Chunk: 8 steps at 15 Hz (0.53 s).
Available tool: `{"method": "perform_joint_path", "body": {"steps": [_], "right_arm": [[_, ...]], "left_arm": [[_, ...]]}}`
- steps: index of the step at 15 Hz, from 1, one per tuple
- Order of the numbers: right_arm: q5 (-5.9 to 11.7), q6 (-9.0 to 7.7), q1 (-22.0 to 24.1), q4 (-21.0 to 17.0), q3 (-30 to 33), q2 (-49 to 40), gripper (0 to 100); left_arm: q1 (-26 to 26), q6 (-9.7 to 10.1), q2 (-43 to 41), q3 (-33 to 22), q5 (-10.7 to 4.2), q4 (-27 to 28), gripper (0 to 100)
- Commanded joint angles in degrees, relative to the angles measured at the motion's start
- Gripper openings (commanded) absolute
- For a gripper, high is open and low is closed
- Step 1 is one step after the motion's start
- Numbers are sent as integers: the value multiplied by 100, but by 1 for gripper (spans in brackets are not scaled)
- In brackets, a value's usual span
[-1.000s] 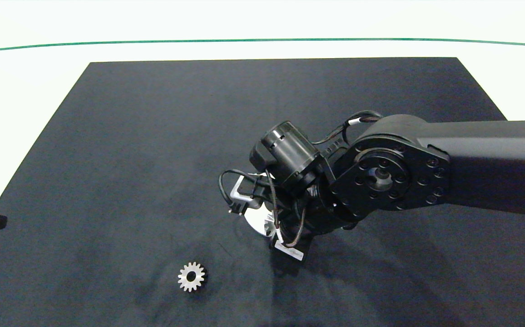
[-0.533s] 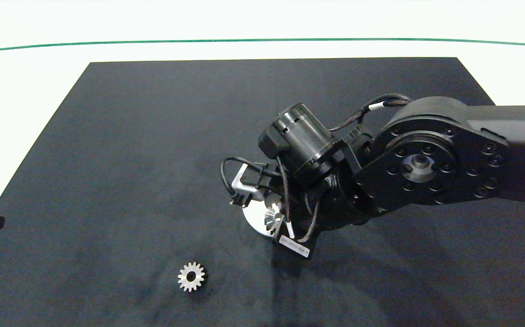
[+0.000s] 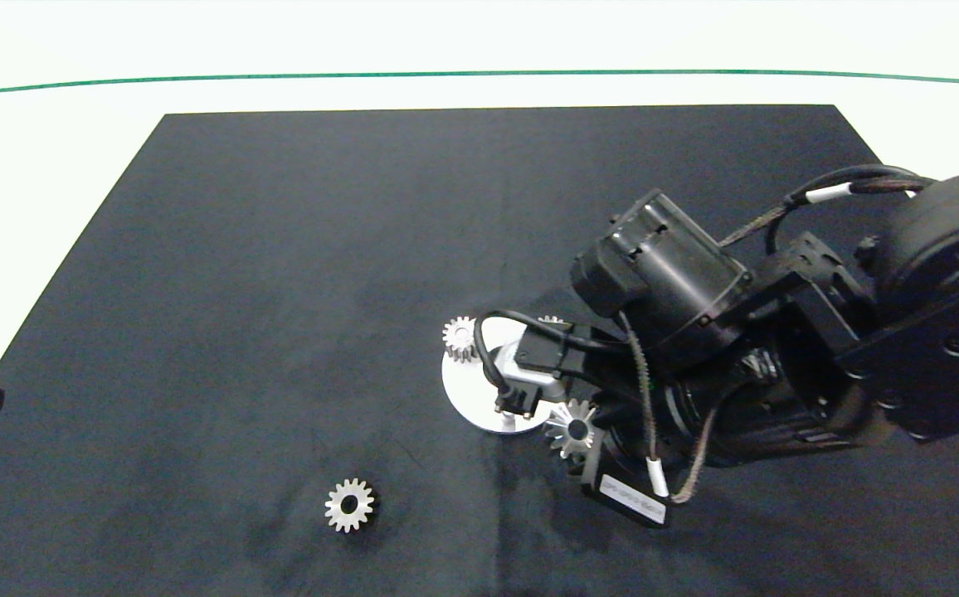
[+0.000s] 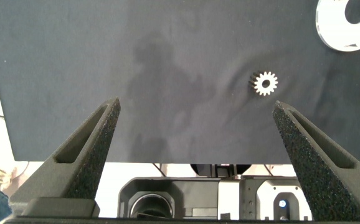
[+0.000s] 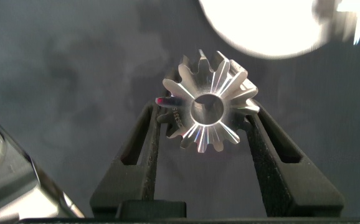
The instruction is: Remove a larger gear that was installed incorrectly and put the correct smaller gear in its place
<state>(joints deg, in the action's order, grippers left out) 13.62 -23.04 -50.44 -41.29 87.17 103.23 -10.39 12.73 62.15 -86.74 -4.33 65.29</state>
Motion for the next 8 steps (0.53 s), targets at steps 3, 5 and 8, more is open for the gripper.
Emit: {"method": "perform_joint_path", "body": {"steps": [3, 5, 8], "right_arm": [[-8, -8, 606, 719, -1695, -910, 4], [-61, 1, 685, 1598, -2679, -1042, 4], [-35, 89, 703, 2143, -3251, -1288, 4]], "left_arm": [[-42, 11, -45, 16, -7, 36, 100], [-42, 11, -62, 8, -7, 36, 100], [-42, 11, -62, 16, -7, 27, 100]]}}
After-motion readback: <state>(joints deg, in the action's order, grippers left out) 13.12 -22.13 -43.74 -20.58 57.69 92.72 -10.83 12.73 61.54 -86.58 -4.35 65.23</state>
